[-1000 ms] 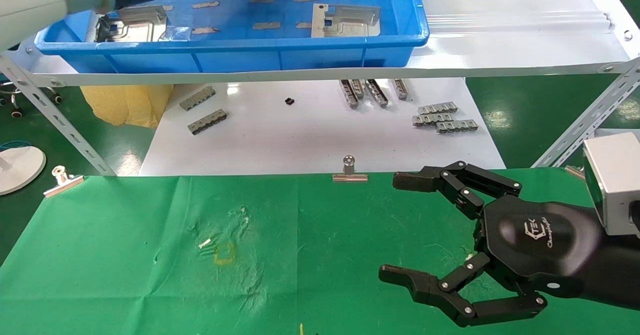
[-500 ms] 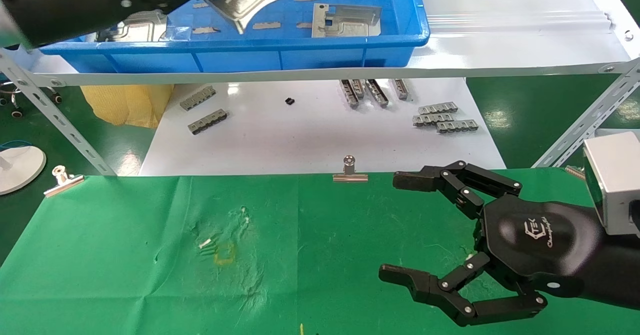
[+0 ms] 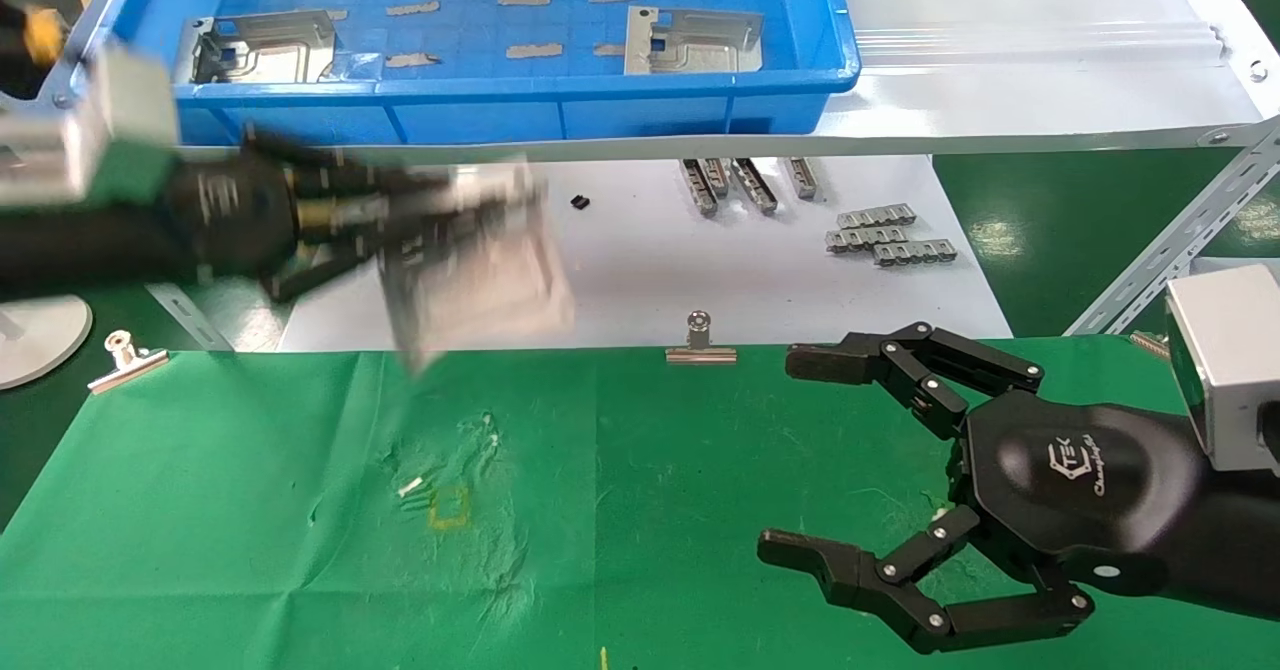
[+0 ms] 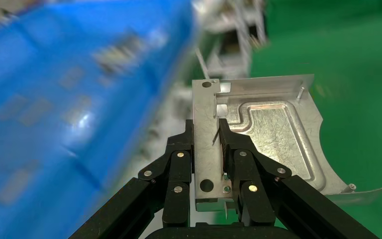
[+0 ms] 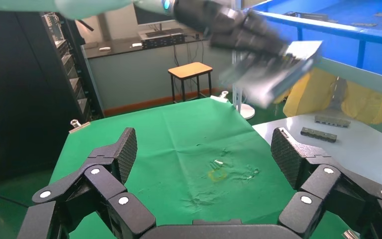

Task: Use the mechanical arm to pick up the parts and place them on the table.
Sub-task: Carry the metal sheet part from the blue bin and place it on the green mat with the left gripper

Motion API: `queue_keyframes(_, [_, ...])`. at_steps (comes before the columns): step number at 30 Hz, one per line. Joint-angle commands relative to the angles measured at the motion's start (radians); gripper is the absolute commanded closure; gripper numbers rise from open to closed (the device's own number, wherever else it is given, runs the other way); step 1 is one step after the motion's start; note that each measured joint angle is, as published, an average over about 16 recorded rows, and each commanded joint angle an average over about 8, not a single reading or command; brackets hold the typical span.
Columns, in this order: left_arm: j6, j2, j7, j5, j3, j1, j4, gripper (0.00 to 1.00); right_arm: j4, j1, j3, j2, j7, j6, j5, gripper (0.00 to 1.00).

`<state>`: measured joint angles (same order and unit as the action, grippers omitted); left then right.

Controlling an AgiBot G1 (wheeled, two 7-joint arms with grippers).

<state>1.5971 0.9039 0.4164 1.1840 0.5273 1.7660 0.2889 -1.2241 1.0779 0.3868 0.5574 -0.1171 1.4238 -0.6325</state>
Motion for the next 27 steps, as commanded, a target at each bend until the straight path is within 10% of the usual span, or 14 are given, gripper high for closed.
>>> queue_keyframes(1, [0.002, -0.028, 0.024, -0.006, 0.035, -0.048, 0.067, 1.0, 0.0, 0.0, 0.0, 0.0, 0.0, 0.0, 0.0, 0.0])
queue_keyframes(12, [-0.076, 0.038, 0.276, 0.116, 0.167, -0.132, -0.061, 1.0, 0.0, 0.0, 0.0, 0.0, 0.0, 0.0, 0.0, 0.0])
queue_keyframes(21, [-0.139, 0.078, 0.427, 0.14, 0.178, -0.115, -0.153, 0.05, 0.0, 0.0, 0.0, 0.0, 0.0, 0.0, 0.0, 0.0])
queue_keyframes(27, [-0.123, 0.085, 0.501, 0.134, 0.173, -0.104, -0.183, 0.0, 0.0, 0.0, 0.0, 0.0, 0.0, 0.0, 0.0, 0.0])
